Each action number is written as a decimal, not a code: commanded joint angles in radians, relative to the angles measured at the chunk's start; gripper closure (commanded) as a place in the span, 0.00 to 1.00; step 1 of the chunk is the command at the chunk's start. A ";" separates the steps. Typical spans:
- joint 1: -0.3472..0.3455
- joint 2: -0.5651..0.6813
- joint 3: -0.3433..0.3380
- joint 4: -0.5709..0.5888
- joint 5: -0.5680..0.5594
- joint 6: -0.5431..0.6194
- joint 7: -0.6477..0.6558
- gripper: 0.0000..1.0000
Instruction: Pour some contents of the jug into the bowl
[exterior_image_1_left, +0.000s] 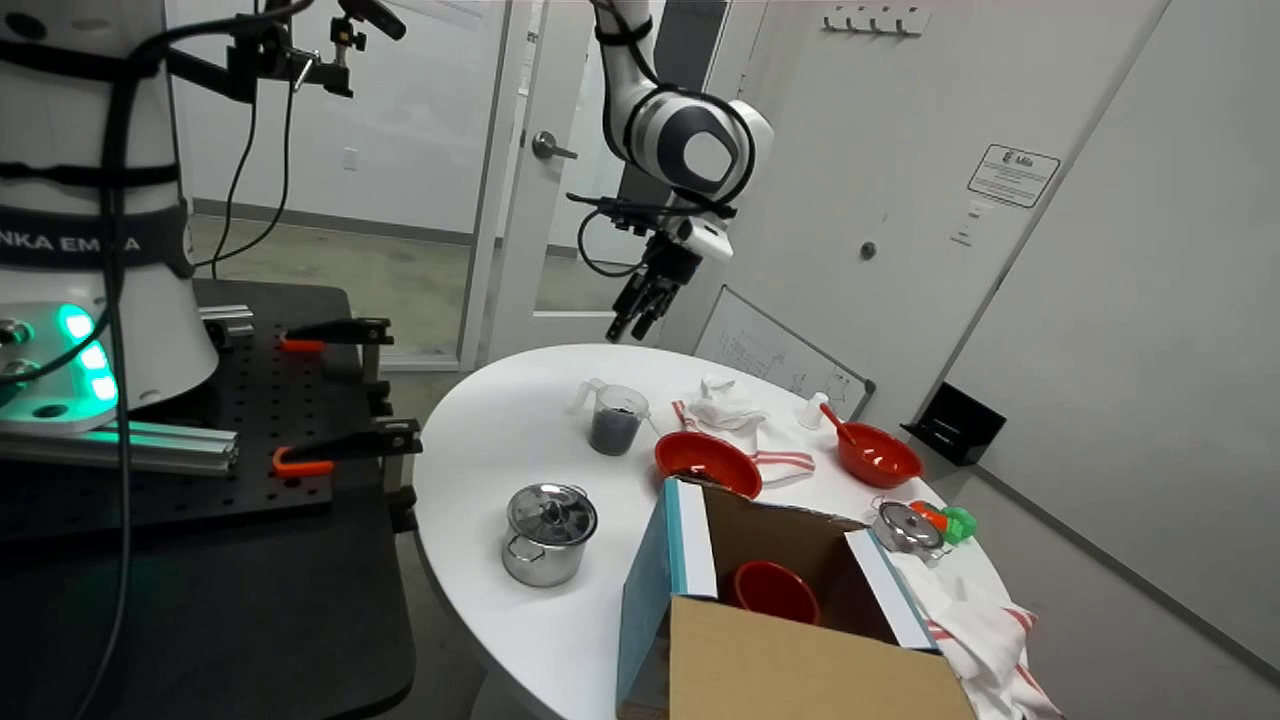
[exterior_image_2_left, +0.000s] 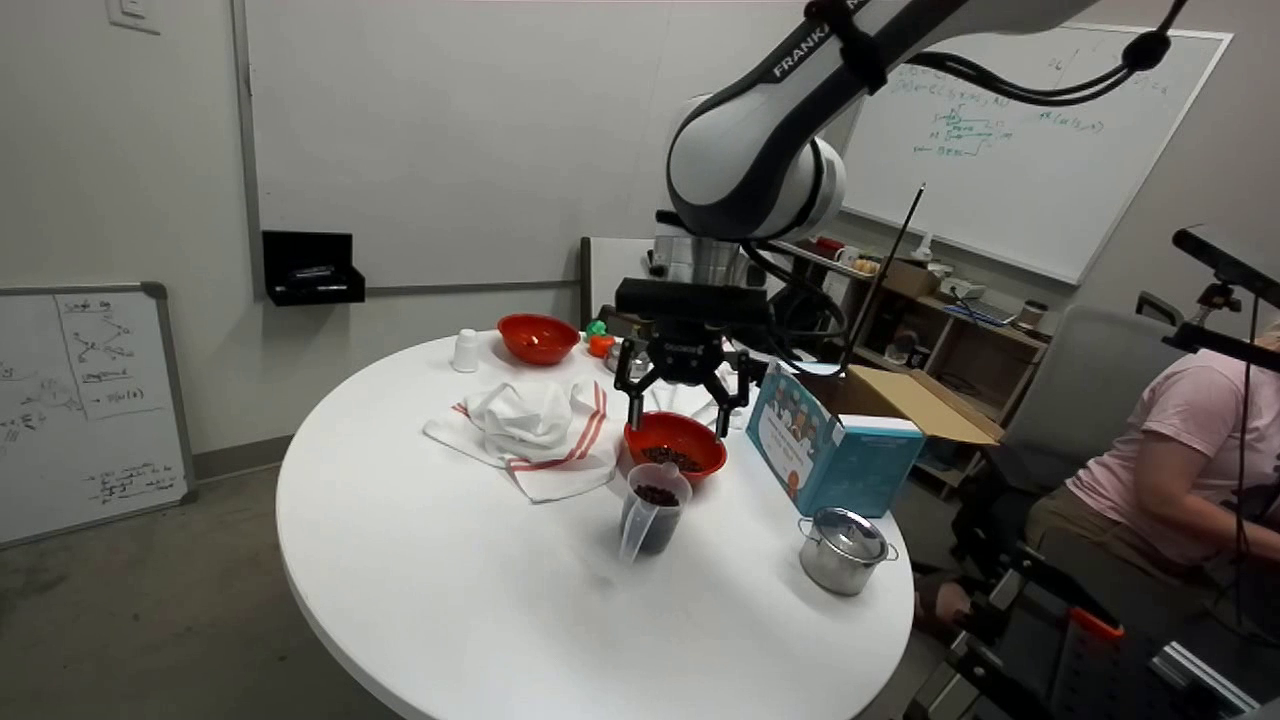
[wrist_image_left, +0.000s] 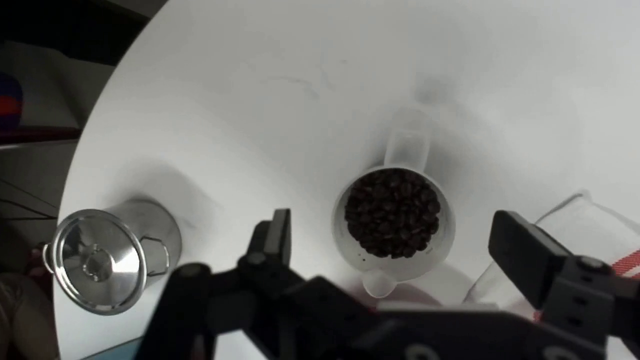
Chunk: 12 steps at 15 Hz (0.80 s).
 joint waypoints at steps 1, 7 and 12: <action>0.048 0.115 -0.022 0.143 -0.042 -0.004 0.043 0.00; 0.044 0.251 -0.016 0.247 -0.003 -0.050 0.065 0.00; 0.029 0.270 -0.005 0.244 0.032 -0.076 0.079 0.00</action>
